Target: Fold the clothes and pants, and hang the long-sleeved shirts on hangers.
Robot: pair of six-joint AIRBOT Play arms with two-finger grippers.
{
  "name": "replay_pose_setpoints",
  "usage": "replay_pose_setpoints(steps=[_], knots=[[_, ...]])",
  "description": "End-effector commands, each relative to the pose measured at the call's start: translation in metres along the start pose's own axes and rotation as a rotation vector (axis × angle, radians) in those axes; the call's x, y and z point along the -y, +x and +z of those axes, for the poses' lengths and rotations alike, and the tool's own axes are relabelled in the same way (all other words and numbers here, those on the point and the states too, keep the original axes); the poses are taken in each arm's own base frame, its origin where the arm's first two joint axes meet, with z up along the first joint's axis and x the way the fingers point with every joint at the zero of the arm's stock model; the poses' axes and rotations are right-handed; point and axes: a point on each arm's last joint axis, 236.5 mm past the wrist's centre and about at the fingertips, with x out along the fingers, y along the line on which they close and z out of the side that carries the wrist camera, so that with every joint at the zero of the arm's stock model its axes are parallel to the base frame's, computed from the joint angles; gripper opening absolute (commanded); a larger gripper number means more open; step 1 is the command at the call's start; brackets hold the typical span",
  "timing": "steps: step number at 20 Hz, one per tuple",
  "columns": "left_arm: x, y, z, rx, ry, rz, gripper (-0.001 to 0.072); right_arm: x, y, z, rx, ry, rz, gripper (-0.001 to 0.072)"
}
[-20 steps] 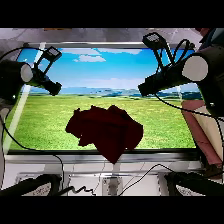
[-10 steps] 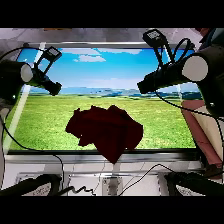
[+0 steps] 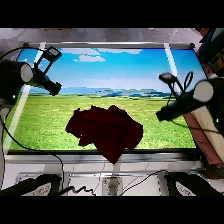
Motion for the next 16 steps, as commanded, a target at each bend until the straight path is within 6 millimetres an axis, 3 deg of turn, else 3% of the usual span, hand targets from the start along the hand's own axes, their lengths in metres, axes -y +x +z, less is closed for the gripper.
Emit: replay_pose_setpoints(steps=[1, 2, 3, 4, 6, 9, 13, 15, 16], knots=[[0.000, 0.000, 0.000, 0.000, 0.000, 0.001, 0.0704, -0.042, 0.058, -0.058, -0.028, 0.135, 0.225, 0.0011], [0.000, 0.000, 0.000, 0.001, 0.000, 0.001, 0.0704, -0.050, 0.075, -0.063, -0.020, 0.194, 0.267, 0.0078], [0.000, 0.000, 0.000, 0.000, 0.000, 0.001, 0.0704, -0.057, 0.094, -0.066, -0.016, 0.262, 0.308, 0.0313], [0.000, 0.000, 0.000, 0.000, 0.000, 0.001, 0.0704, -0.058, 0.110, -0.069, -0.017, 0.332, 0.322, 0.0444], [0.000, 0.000, 0.000, 0.000, 0.000, 0.001, 0.0705, -0.061, 0.136, -0.075, -0.026, 0.467, 0.347, 0.0448], [0.000, 0.000, 0.000, 0.000, 0.000, 0.001, 0.0704, -0.072, 0.155, -0.073, -0.040, 0.569, 0.418, 0.0449], [0.000, 0.000, 0.000, 0.001, -0.001, 0.001, 0.0704, -0.084, 0.178, -0.063, -0.082, 0.616, 0.506, 0.0445], [0.001, 0.000, 0.001, 0.004, -0.003, -0.005, 0.0704, -0.094, 0.187, -0.058, -0.089, 0.607, 0.571, 0.0423], [0.003, 0.000, 0.001, 0.007, -0.006, -0.011, 0.0704, -0.098, 0.190, -0.052, -0.073, 0.597, 0.603, 0.0379]])
